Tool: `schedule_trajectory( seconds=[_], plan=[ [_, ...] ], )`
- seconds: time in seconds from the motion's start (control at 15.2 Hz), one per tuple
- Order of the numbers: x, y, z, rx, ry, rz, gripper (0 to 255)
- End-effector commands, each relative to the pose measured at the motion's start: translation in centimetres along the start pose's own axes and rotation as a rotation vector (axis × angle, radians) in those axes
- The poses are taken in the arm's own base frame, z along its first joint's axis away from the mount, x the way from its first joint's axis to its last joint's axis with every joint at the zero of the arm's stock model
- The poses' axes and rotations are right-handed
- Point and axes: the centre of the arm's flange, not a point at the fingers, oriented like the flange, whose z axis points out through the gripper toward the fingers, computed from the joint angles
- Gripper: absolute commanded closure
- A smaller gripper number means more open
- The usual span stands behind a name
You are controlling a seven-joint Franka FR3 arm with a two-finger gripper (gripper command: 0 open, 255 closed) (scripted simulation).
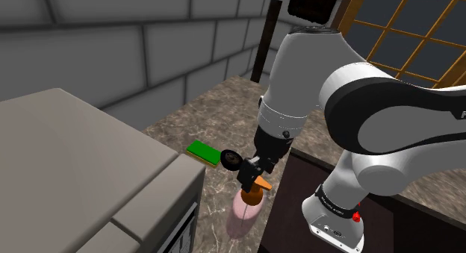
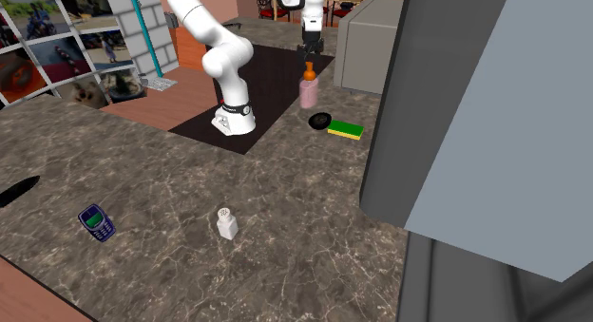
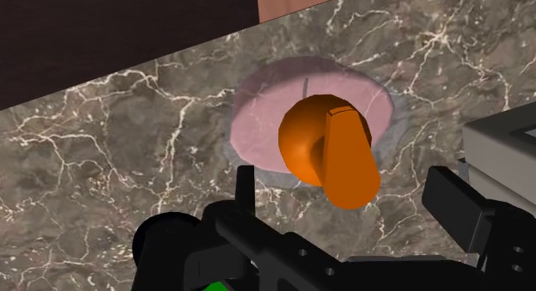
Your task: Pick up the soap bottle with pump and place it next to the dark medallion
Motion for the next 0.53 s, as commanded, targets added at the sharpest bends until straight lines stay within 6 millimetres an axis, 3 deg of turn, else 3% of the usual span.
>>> schedule_trajectory(
  seconds=[0.0,0.26,0.46],
  plan=[
    [0.0,0.0,0.0,0.000,0.000,0.000,0],
    [0.0,0.0,-5.0,0.000,0.000,0.000,0],
    [0.0,0.0,-5.0,0.000,0.000,0.000,0]
  ],
)
